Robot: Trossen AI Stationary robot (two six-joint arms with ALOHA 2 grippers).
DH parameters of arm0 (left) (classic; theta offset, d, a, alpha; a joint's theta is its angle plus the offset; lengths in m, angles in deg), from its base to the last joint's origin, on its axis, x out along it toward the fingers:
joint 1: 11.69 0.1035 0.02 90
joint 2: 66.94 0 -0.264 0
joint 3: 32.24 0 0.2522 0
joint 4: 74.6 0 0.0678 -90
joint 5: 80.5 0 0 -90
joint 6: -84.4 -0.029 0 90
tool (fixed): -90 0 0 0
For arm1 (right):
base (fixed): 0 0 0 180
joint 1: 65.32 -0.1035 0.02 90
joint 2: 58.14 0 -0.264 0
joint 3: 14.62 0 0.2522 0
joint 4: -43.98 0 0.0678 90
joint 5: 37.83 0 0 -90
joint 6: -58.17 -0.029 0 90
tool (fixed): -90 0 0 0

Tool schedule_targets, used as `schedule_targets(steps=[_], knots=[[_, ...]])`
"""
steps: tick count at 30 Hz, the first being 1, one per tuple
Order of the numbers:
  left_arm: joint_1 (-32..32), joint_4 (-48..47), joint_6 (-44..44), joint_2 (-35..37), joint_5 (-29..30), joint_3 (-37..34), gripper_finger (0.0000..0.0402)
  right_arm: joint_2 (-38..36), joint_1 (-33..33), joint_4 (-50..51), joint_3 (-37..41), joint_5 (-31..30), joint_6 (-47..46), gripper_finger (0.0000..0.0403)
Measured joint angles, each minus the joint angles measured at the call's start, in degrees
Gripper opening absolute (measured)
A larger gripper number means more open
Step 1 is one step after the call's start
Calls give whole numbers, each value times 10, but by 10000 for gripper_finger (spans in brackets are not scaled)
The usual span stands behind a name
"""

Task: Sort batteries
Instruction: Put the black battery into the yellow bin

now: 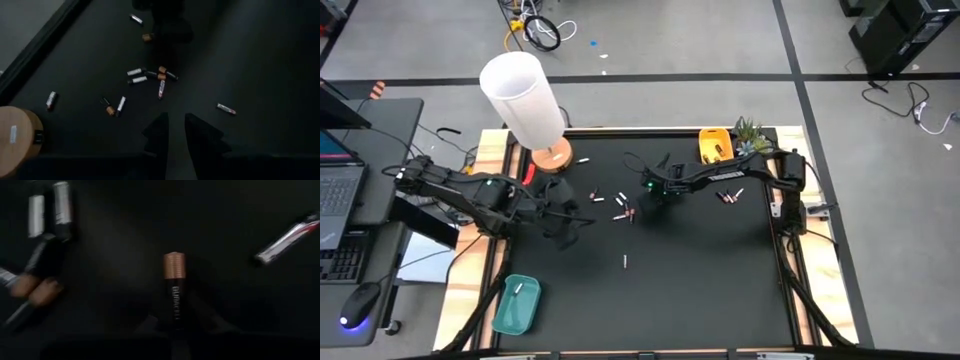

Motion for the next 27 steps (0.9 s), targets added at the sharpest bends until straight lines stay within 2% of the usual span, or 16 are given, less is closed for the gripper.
schedule_targets(steps=[3, 6, 10, 18, 21, 25, 27], knots=[[0, 9, 0, 0, 17, 0, 78, -5, 2, 14, -1, 22, 9, 19], [0, 26, -1, 0, 29, 0, 78, -27, 3, 38, 3, 33, 31, 3], [0, 55, -2, 0, 45, 0, 78, -70, 5, 73, 7, 21, 52, 1], [7, 111, -4, 0, 127, 0, 78, -143, 47, 110, 4, 17, 123, 1], [13, 139, -2, -4, 130, 0, 78, -172, 71, 112, 3, 50, 149, 1], [15, 163, 10, -17, 138, 0, 78, -189, 94, 107, 3, 175, 168, 7], [19, 166, 14, -26, 152, 0, 78, -189, 81, 109, 3, 194, 201, 24]])
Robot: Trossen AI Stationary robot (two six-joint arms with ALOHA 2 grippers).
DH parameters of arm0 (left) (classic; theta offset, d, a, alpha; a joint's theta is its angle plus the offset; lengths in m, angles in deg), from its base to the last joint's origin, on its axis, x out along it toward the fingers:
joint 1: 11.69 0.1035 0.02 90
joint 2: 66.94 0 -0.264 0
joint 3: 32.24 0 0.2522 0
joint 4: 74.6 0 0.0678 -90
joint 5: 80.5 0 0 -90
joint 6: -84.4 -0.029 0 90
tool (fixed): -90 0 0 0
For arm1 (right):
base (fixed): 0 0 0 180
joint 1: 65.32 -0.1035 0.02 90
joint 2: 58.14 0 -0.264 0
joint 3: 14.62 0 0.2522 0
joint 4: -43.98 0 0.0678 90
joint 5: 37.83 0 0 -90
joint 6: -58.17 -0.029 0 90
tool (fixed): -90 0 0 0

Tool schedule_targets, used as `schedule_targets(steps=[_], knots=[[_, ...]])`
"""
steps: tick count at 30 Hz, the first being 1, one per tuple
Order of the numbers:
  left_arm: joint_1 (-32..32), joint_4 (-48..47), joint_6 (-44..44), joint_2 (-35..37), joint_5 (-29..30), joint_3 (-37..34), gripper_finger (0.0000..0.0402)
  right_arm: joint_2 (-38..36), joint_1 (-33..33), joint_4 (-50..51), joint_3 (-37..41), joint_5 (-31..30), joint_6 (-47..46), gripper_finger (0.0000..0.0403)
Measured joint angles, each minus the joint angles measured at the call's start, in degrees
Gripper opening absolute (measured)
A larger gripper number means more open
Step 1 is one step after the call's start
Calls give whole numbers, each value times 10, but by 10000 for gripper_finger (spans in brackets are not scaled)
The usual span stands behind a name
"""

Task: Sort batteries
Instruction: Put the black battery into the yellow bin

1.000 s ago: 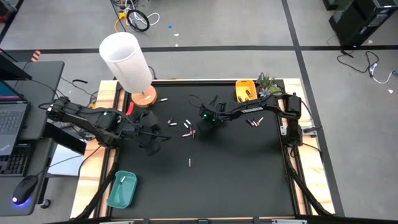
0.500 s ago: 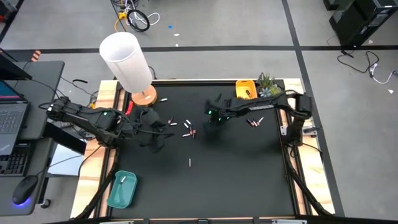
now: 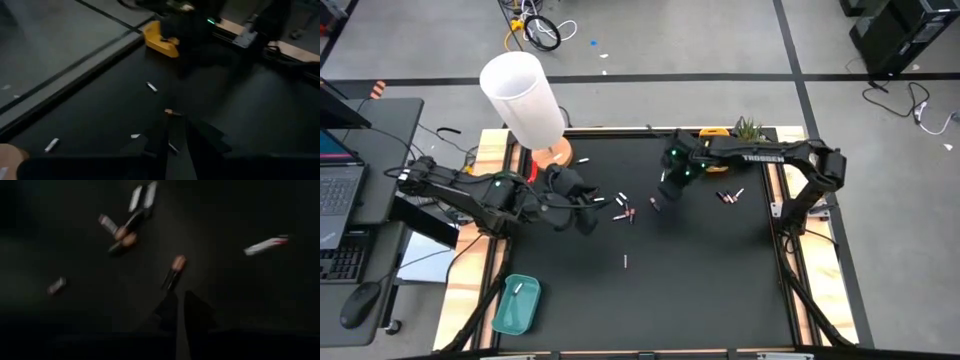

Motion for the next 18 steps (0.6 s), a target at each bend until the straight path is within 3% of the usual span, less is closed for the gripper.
schedule_targets(steps=[2, 4, 9, 15, 18], knots=[[6, 4, 6, -10, 3, 0, 78, 1, -23, -4, 0, -12, 28, 48], [13, 9, 23, -18, 3, 0, 78, -5, -52, -29, 1, -71, 36, 74], [13, 9, 49, -31, -5, 0, 78, -34, -116, -256, 81, -140, 38, 121], [13, 7, 39, -32, -40, 0, 78, -41, -169, -473, 222, -273, -23, 125], [13, 4, 9, -32, -80, 0, 78, -25, -169, -537, 280, -286, -56, 127]])
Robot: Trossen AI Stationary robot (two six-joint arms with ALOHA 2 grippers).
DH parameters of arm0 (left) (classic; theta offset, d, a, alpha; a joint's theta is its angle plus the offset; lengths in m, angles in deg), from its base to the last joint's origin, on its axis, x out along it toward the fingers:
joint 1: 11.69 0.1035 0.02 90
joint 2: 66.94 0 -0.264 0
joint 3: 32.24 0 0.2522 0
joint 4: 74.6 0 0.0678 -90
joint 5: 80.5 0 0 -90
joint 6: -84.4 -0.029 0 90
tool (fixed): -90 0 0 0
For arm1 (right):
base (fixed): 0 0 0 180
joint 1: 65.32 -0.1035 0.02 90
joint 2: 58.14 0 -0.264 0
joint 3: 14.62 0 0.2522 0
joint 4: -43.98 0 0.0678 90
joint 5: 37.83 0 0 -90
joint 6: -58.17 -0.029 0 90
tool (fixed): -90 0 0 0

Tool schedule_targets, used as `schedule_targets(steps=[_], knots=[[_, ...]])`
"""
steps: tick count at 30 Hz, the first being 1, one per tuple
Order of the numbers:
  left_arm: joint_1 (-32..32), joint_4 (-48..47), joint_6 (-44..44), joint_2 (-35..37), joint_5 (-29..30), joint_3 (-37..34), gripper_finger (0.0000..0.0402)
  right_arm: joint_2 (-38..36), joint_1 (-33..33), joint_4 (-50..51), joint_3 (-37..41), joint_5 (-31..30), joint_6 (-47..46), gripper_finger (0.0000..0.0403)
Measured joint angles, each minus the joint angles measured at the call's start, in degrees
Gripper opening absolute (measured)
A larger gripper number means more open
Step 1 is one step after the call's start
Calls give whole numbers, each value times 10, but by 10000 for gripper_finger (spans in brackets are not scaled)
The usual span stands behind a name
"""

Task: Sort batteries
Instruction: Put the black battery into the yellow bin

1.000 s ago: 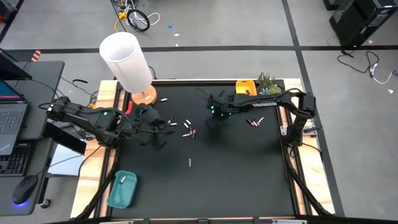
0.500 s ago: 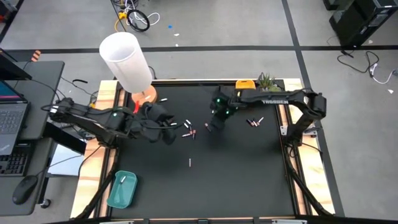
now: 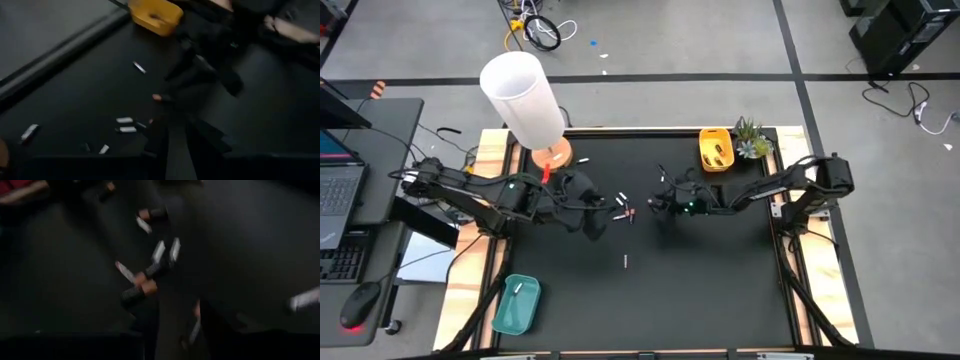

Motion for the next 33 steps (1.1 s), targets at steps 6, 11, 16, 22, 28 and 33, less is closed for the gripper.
schedule_targets(steps=[6, 11, 16, 22, 28, 33], knots=[[2, -23, -50, 0, -57, 0, 78, 30, 1, -60, 41, 0, -59, 164], [6, -43, -69, 0, -72, 0, 78, 68, -12, -98, 25, -44, -47, 208], [7, -42, -73, 0, -94, 0, 78, 121, -23, -122, 8, -116, -7, 236], [7, -44, -53, 0, -102, 0, 78, 191, -25, -197, 7, -147, 8, 244], [7, -45, -37, 0, -121, 0, 78, 246, -25, -269, 6, -186, 2, 228], [7, -54, -35, 1, -126, 0, 78, 266, -29, -300, 6, -201, -15, 188]])
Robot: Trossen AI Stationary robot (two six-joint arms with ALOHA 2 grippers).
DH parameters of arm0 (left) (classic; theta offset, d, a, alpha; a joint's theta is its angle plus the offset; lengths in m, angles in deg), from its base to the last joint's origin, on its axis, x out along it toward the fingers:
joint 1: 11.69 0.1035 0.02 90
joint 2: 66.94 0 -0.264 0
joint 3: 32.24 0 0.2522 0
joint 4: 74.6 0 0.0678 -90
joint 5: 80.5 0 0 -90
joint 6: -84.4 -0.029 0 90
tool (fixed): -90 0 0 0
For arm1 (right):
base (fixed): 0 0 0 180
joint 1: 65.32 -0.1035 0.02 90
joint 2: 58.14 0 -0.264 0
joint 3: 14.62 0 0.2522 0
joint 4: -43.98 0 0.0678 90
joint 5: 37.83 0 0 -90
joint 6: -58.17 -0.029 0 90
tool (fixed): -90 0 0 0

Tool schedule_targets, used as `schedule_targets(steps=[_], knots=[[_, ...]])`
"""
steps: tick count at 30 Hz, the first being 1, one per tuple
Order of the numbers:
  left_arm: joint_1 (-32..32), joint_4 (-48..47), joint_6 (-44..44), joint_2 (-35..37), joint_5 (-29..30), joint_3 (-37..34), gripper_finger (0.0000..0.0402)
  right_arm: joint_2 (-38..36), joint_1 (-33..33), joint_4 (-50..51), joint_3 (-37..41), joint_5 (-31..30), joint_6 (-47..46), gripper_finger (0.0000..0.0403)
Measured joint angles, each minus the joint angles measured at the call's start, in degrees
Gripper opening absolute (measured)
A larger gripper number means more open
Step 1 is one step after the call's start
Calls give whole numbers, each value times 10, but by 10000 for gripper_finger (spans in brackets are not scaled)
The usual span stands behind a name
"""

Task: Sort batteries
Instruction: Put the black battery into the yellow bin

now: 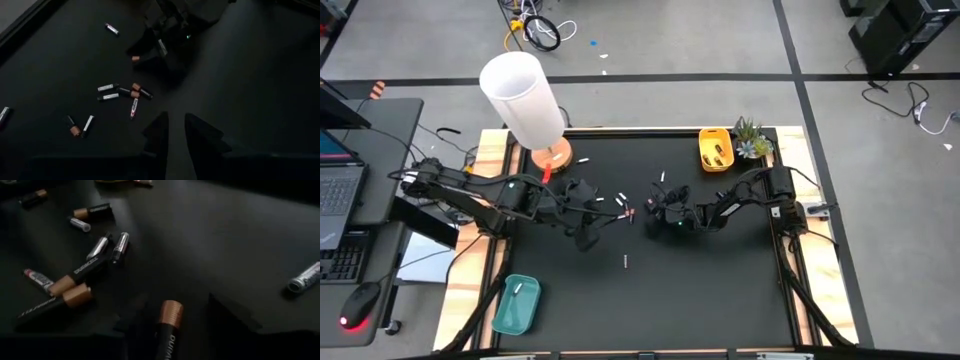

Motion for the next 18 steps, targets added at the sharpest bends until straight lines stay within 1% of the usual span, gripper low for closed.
schedule_targets(steps=[3, 7, 8, 15, 18], knots=[[0, -14, 0, 0, 0, 0, 78, 1, -7, 4, 0, -12, -6, 135], [0, -31, -5, 0, -1, 0, 78, 1, -13, 18, 0, -18, -11, 42], [0, -34, -5, 0, -1, 0, 78, 1, -14, 24, -1, -15, -14, 35], [0, -36, -5, 3, -1, 0, 78, -4, -10, 31, 0, -4, -26, 35], [0, -33, -6, 7, -4, 0, 78, -21, -9, 36, 1, 10, 0, 35]])
